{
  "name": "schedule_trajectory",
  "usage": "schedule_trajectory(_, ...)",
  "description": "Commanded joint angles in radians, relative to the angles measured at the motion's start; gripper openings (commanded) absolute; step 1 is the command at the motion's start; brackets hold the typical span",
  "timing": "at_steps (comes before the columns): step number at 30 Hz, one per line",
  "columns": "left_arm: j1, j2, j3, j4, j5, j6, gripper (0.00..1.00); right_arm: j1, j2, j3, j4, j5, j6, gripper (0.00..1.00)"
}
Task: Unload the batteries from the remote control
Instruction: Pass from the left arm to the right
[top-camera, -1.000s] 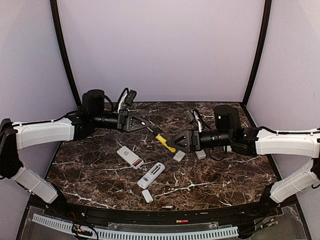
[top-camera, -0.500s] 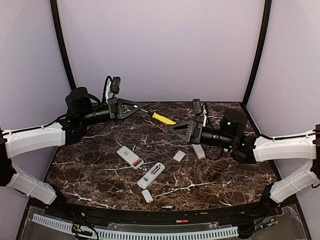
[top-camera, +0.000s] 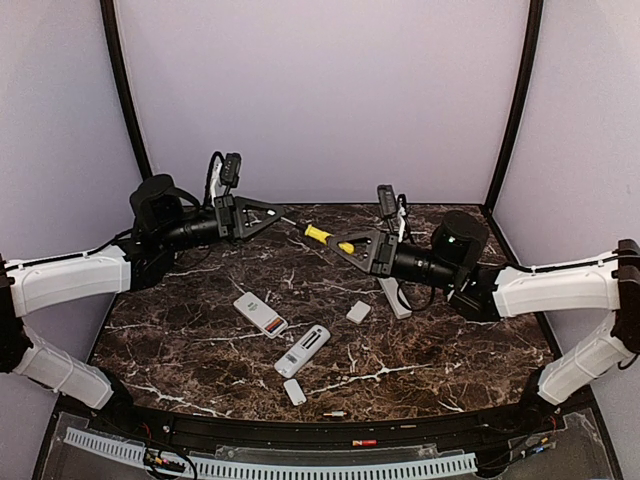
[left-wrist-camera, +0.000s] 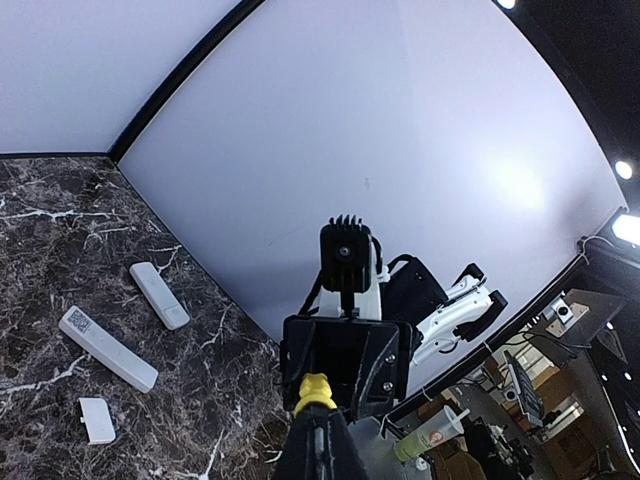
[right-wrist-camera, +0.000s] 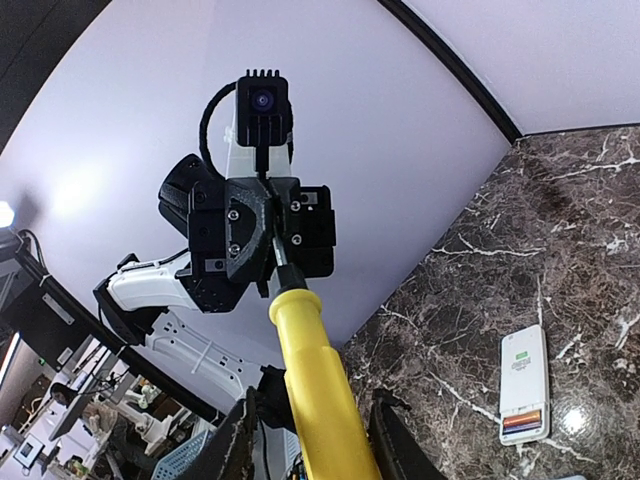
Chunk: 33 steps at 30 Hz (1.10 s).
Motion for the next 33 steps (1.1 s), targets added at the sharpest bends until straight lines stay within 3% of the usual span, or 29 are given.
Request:
schedule_trajectory(1, -0.003, -0.021, -0.015, 0.037, 0.027, -0.005, 0.00, 0.007, 0.019, 0.031, 0.062, -0.015, 0.006, 0.34)
schedule_trajectory(8, -0.003, -0.012, -0.013, 0.031, 0.032, 0.004, 0.00, 0.007, 0.027, 0.038, 0.060, -0.009, 0.002, 0.25)
schedule_trajectory(23, -0.003, 0.001, -0.011, 0.047, 0.064, -0.001, 0.00, 0.005, 0.020, 0.040, 0.066, -0.001, 0.007, 0.28)
schedule_trajectory(33, -0.003, 0.000, -0.013, 0.036, 0.059, 0.005, 0.00, 0.005, 0.031, 0.042, 0.068, -0.006, 0.013, 0.08)
